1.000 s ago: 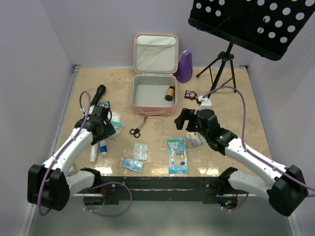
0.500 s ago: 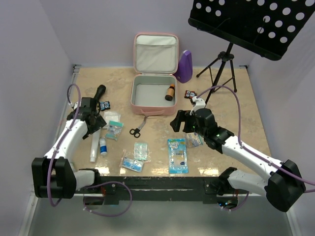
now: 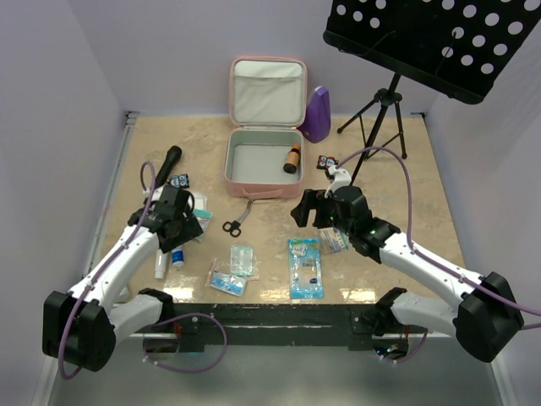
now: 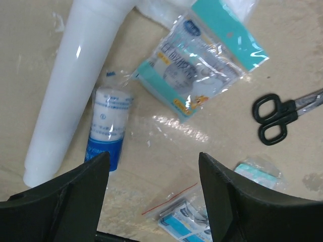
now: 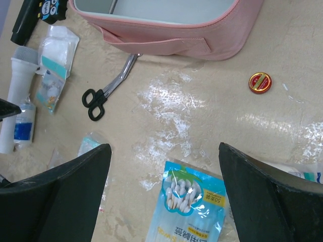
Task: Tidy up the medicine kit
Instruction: Pick up the medical item at the center of the board.
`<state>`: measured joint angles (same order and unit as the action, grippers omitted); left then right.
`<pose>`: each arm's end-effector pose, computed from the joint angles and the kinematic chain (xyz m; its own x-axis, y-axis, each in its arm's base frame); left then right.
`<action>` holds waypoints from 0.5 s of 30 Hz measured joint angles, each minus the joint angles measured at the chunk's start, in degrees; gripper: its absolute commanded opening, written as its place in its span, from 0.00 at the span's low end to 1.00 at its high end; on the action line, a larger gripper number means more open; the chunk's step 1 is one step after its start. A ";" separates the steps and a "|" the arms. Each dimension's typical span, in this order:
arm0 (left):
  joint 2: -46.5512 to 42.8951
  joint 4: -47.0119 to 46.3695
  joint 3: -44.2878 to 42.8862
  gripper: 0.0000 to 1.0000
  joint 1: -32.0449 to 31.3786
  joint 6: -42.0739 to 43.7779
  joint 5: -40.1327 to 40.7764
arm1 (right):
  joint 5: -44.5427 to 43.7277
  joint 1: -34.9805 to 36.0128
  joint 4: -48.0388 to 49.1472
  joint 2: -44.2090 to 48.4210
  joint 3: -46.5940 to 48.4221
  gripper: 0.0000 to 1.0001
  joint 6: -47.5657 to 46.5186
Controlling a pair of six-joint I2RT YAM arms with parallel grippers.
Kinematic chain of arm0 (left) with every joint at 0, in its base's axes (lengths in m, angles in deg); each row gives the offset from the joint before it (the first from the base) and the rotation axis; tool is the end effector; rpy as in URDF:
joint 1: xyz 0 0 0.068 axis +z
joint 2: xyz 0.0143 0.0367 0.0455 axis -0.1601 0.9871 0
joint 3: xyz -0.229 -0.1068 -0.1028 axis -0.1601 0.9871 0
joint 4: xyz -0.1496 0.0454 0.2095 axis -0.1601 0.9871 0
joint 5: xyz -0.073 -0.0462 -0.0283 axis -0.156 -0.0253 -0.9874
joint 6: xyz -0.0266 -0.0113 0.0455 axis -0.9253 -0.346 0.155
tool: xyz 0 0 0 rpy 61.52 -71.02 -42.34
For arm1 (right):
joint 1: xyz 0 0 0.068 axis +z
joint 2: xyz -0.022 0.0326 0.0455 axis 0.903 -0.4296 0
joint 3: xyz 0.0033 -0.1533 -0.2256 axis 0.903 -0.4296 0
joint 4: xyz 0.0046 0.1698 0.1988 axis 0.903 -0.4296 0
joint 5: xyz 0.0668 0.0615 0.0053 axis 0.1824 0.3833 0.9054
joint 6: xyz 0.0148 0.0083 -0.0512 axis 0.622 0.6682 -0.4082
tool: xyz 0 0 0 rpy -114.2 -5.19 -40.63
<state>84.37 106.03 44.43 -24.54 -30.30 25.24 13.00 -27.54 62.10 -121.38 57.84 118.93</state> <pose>0.1882 -0.0426 0.2261 -0.7178 -0.5187 -0.4644 -0.5086 0.8462 -0.1590 0.1960 0.1454 0.2485 -0.5947 0.1879 -0.7816 -0.3045 0.8472 0.4354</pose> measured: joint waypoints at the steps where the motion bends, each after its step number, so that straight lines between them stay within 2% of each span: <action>1: -0.17 0.55 0.85 0.76 -0.46 -1.29 0.13 | 0.15 0.00 0.04 -0.22 0.00 0.92 0.00; 9: -0.09 3.98 4.37 0.77 -0.57 -10.62 4.04 | 1.20 0.00 0.46 -0.33 0.00 0.92 0.04; 15: 4.63 3.63 4.37 0.76 -0.57 -12.63 7.30 | 1.22 0.00 0.48 -0.09 0.00 0.92 0.09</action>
<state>89.00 109.66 48.80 -25.11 -42.93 32.54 14.23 -27.54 62.58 -121.47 57.84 119.02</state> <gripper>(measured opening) 0.763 0.919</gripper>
